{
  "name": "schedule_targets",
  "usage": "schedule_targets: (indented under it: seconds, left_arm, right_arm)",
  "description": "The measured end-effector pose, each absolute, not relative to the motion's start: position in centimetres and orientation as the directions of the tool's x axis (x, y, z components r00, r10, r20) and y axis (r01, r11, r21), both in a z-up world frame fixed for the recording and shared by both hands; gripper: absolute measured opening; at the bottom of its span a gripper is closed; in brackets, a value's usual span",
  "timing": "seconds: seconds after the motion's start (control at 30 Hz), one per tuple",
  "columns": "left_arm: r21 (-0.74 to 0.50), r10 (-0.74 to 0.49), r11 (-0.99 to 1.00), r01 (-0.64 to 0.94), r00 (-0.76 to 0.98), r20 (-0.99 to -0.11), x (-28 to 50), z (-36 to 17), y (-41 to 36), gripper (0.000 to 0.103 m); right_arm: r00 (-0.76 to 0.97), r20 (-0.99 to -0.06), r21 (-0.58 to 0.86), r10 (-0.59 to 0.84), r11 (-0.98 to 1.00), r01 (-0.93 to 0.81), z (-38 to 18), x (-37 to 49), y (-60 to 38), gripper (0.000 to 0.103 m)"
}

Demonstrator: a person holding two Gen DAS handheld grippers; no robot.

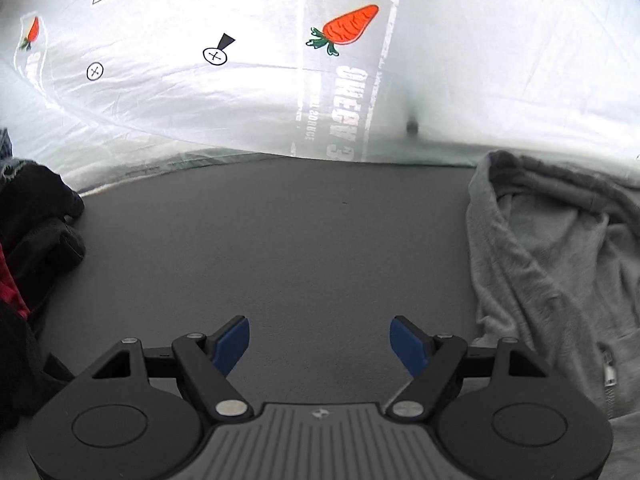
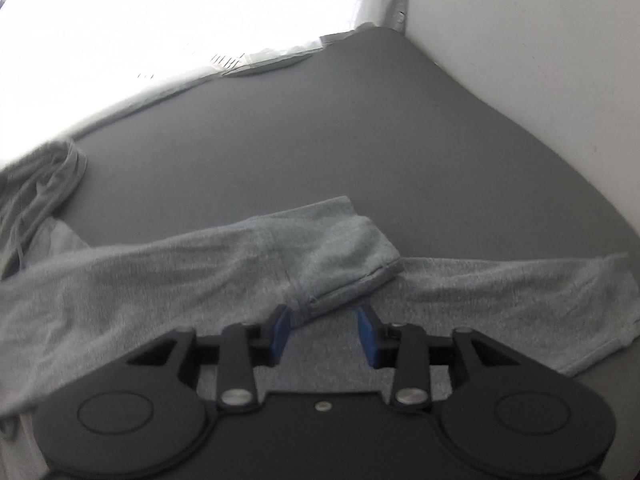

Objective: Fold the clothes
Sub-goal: 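Grasp the other sleeve cuff with the right tool and lift it, then fold the held sleeve across the body with the right tool and release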

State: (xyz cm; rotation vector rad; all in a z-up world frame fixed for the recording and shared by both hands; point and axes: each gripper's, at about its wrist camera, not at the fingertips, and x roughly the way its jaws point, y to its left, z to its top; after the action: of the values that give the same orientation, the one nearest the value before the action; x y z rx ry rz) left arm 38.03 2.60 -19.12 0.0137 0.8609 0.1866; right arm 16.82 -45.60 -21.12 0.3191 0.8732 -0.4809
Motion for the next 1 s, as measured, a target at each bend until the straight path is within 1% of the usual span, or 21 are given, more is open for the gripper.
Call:
schedule_targets:
  seconds: [0.03, 0.1, 0.17, 0.27, 0.33, 0.4, 0.43, 0.47, 0.5, 0.53, 0.57, 0.6, 0.67, 0.8, 0.9, 1.0]
  left_arm:
    - [0.069, 0.146, 0.987, -0.144, 0.644, -0.751, 37.5, -18.7, 2.1, 0.079]
    - [0.042, 0.114, 0.991, -0.124, 0.658, -0.744, 36.1, -17.9, 0.8, 0.082]
    - [-0.009, 0.051, 0.996, -0.087, 0.667, -0.743, 34.1, -17.4, -1.3, 0.083]
    - [-0.083, -0.062, 0.997, -0.001, 0.648, -0.759, 31.3, -17.5, -4.2, 0.085]
    - [-0.079, -0.112, 0.994, 0.080, 0.614, -0.782, 29.7, -18.2, -6.2, 0.085]
    - [-0.055, -0.128, 0.988, 0.142, 0.575, -0.808, 28.5, -19.2, -7.6, 0.085]
    - [-0.047, -0.130, 0.986, 0.161, 0.556, -0.821, 28.0, -19.8, -8.2, 0.085]
    - [-0.058, -0.136, 0.985, 0.161, 0.536, -0.833, 27.8, -20.3, -8.4, 0.085]
    - [-0.078, -0.148, 0.985, 0.154, 0.514, -0.845, 27.6, -21.0, -8.2, 0.085]
    - [-0.097, -0.158, 0.984, 0.148, 0.495, -0.855, 27.5, -21.6, -8.1, 0.085]
    - [-0.091, -0.156, 0.985, 0.149, 0.513, -0.844, 27.2, -21.8, -8.0, 0.088]
    - [-0.076, -0.146, 0.985, 0.154, 0.523, -0.840, 27.1, -21.9, -7.9, 0.089]
    - [-0.067, -0.141, 0.985, 0.158, 0.519, -0.843, 27.2, -22.0, -8.0, 0.089]
    - [-0.118, -0.153, 0.988, 0.101, 0.511, -0.846, 27.3, -21.4, -7.0, 0.089]
    - [-0.168, -0.163, 0.985, 0.040, 0.528, -0.833, 27.1, -20.4, -5.2, 0.089]
    - [-0.188, -0.142, 0.982, -0.026, 0.563, -0.815, 26.9, -19.3, -2.8, 0.089]
  right_arm:
    - [0.562, -0.788, 0.131, -0.251, 0.824, 0.552, -21.1, 16.6, -46.3, 0.059]
    - [0.589, -0.779, 0.234, -0.217, 0.770, 0.593, -21.2, 16.3, -47.4, 0.060]
    - [0.590, -0.778, 0.281, -0.215, 0.720, 0.634, -21.8, 16.4, -48.4, 0.060]
    - [0.569, -0.784, 0.275, -0.249, 0.683, 0.677, -22.6, 17.2, -49.2, 0.066]
    - [0.565, -0.782, 0.272, -0.264, 0.671, 0.690, -23.0, 17.8, -49.4, 0.068]
    - [0.573, -0.772, 0.272, -0.274, 0.673, 0.687, -23.1, 18.4, -49.3, 0.068]
    - [0.572, -0.772, 0.259, -0.280, 0.683, 0.683, -23.2, 18.8, -49.2, 0.065]
    - [0.570, -0.770, 0.245, -0.285, 0.694, 0.677, -23.1, 19.0, -49.0, 0.058]
    - [0.571, -0.766, 0.218, -0.296, 0.716, 0.663, -23.0, 19.3, -48.6, 0.040]
    - [0.570, -0.759, 0.186, -0.314, 0.734, 0.653, -22.8, 19.5, -48.3, 0.025]
    - [0.579, -0.749, 0.164, -0.323, 0.756, 0.634, -22.5, 19.5, -47.9, 0.018]
    - [0.590, -0.736, 0.153, -0.332, 0.767, 0.623, -22.1, 19.4, -47.6, 0.013]
    - [0.612, -0.709, 0.132, -0.350, 0.787, 0.602, -21.2, 19.2, -46.9, 0.012]
    - [0.669, -0.629, 0.077, -0.395, 0.825, 0.559, -18.2, 18.7, -44.7, 0.012]
    - [0.742, -0.548, 0.044, -0.386, 0.873, 0.486, -15.3, 19.0, -41.8, 0.012]
    - [0.831, -0.458, 0.002, -0.314, 0.935, 0.354, -12.0, 19.2, -37.0, 0.012]
